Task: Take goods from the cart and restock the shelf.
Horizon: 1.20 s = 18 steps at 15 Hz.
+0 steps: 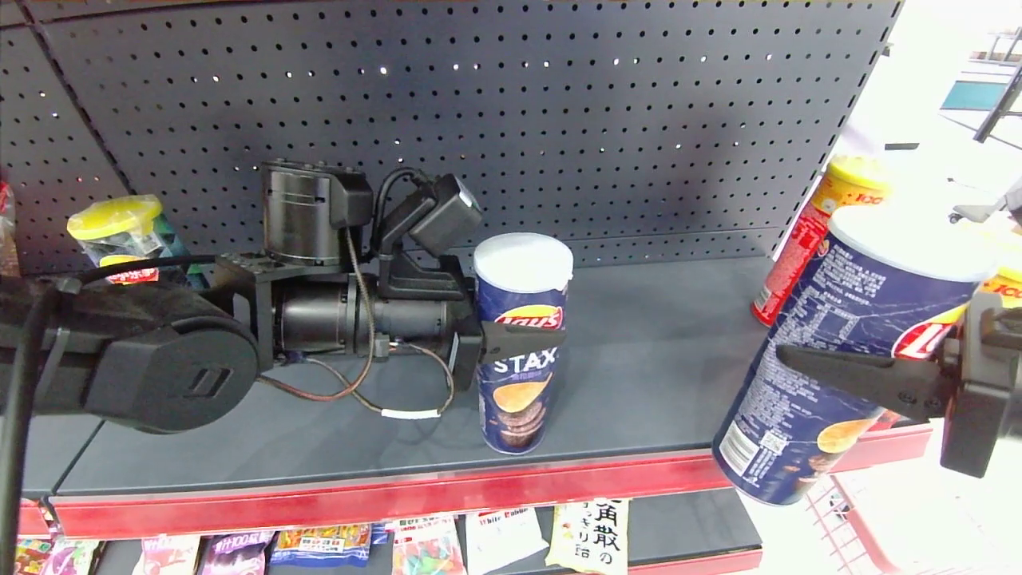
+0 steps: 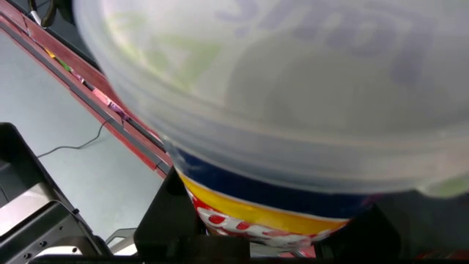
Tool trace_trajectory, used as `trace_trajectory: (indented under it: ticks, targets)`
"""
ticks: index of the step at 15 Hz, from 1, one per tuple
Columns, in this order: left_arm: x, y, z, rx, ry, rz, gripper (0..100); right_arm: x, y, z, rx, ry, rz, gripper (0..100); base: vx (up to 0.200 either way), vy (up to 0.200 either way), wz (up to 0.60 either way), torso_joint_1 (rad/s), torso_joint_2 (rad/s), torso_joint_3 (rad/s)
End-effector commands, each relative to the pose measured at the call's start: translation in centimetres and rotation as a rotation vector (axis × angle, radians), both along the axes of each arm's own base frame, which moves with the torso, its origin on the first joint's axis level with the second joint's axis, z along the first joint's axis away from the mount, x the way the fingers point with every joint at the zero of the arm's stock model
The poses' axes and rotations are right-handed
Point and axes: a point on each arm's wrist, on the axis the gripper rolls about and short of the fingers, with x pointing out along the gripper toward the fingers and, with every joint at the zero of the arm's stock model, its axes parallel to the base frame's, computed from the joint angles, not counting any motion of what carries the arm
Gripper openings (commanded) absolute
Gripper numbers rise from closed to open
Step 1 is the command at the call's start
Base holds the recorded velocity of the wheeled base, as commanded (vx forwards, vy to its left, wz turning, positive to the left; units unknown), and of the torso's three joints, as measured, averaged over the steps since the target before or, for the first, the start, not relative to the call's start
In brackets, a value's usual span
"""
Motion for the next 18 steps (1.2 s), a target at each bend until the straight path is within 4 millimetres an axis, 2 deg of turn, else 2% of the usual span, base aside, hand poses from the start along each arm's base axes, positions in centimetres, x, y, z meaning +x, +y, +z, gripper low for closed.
trace_trajectory:
  ticks: [1, 2, 6, 8, 10, 13, 14, 15, 18]
  targets:
    - [-0.2, 0.1, -0.1, 0.004, 0.006, 0.0, 0, 0.3, 0.2, 0.1, -0.001, 0.002, 0.001, 0, 0.0, 0.0, 0.0, 0.0, 0.0, 0.0]
    - [-0.3, 0.2, -0.2, 0.007, 0.01, 0.0, 100, 0.4, 0.2, 0.2, 0.0, -0.001, 0.001, 0, 0.0, 0.0, 0.0, 0.0, 0.0, 0.0]
    - [-0.8, 0.5, -0.2, 0.005, 0.026, 0.003, 100, 1.7, 0.9, 0.6, -0.004, 0.006, 0.003, 0, 0.0, 0.0, 0.0, 0.0, 0.0, 0.0]
    - [-1.7, 1.2, -0.1, -0.002, 0.057, 0.015, 100, 2.8, 1.6, 0.9, -0.008, 0.008, 0.01, 0, 0.0, 0.0, 0.0, 0.0, 0.0, 0.0]
    - [-2.8, 2.4, -0.3, 0.007, 0.068, 0.035, 100, 4.0, 2.7, 1.4, -0.009, 0.007, 0.027, 0, 0.0, 0.0, 0.0, 0.0, 0.0, 0.0]
    - [-5.2, 5.5, -1.2, 0.031, 0.095, 0.104, 100, 6.7, 4.7, 1.6, -0.016, 0.02, 0.045, 0, 0.0, 0.0, 0.0, 0.0, 0.0, 0.0]
    - [-5.2, 5.5, -1.2, 0.031, 0.095, 0.104, 100, 6.7, 4.7, 1.6, -0.016, 0.02, 0.045, 0, 0.0, 0.0, 0.0, 0.0, 0.0, 0.0]
    - [-7.0, 7.6, -1.6, 0.045, 0.097, 0.184, 100, 9.1, 6.2, 1.1, -0.016, 0.011, 0.049, 0, 0.0, 0.0, 0.0, 0.0, 0.0, 0.0]
    - [-9.9, 10.3, -2.1, 0.044, 0.101, 0.253, 100, 12.6, 8.9, 0.4, 0.01, -0.036, 0.064, 0, 0.0, 0.0, 0.0, 0.0, 0.0, 0.0]
